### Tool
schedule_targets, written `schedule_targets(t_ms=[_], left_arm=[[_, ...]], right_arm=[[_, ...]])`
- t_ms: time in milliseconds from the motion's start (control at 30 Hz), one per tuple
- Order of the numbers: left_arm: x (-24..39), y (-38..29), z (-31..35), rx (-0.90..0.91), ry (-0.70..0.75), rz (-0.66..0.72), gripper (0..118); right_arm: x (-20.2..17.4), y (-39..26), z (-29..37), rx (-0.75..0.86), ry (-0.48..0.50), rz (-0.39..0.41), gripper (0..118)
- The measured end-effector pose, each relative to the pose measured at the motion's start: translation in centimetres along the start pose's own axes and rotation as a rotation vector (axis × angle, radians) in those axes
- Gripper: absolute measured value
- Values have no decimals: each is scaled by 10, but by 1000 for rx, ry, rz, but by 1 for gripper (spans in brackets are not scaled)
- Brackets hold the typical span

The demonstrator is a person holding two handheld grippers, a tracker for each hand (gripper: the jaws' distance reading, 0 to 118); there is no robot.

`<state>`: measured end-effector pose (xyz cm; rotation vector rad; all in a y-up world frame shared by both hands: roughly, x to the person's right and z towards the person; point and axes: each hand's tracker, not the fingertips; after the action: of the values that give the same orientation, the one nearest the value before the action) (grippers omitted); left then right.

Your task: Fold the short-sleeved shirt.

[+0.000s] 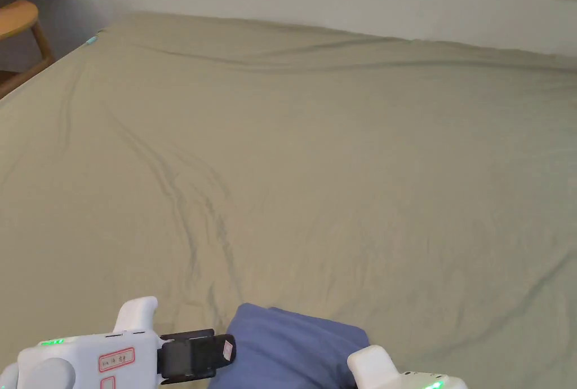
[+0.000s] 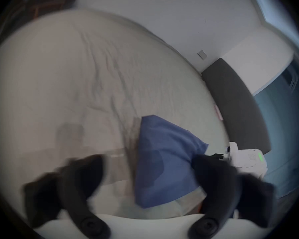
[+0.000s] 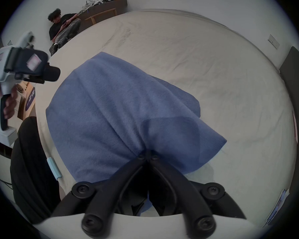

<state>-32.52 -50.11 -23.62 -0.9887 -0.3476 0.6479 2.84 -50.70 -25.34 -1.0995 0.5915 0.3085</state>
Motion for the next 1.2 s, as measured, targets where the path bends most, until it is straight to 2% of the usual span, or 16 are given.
schedule_targets(t_ms=[67, 167, 233, 300, 333, 367, 400, 433, 467, 533, 700, 733, 800, 933, 1033, 1200], left_arm=[[-17, 11, -17, 16, -111, 62, 118], [-33, 14, -51, -146, -225, 253, 117], [-41, 10, -73, -178, -303, 333, 117], [-38, 11, -84, -178, -481, 386, 115], [-36, 9, -93, -223, -502, 447, 112], [-32, 6, -101, -237, -487, 472, 104], [-28, 4, -107, -242, -460, 450, 66], [-27, 2, -111, -249, -331, 378, 24], [-21, -2, -115, -233, -216, 311, 23], [-15, -2, -111, -225, -275, 338, 23], [20, 4, -90, -190, -27, 79, 23], [26, 4, -86, -179, 14, 58, 23], [39, 2, -77, -162, 109, 11, 23], [70, -1, -51, -116, 227, -131, 23], [78, -1, -34, -81, 360, -264, 23], [67, -5, 7, 58, 477, -295, 23]], right_arm=[[1, -4, 0, 13, 4, -2, 2], [-5, -4, 1, 26, -6, 7, 2], [-5, -4, -2, 27, -11, 16, 2], [-4, -4, -3, 27, -11, 13, 2], [-3, -4, -3, 26, -8, 9, 2], [-2, -5, -6, 25, -7, 10, 2], [-1, -5, -6, 24, -8, 13, 2], [-2, -4, -7, 23, -11, 18, 2], [-3, -4, -7, 22, -14, 24, 2], [-6, -4, -8, 23, -26, 37, 2], [-1, 5, 11, 27, -20, 42, 2], [0, 8, 20, 62, -44, 56, 2], [2, 15, 43, 151, -159, 56, 2], [14, 30, 102, 332, -215, -41, 2], [11, 38, 144, 476, -299, -50, 2], [-12, 37, 189, 657, -394, -66, 2]])
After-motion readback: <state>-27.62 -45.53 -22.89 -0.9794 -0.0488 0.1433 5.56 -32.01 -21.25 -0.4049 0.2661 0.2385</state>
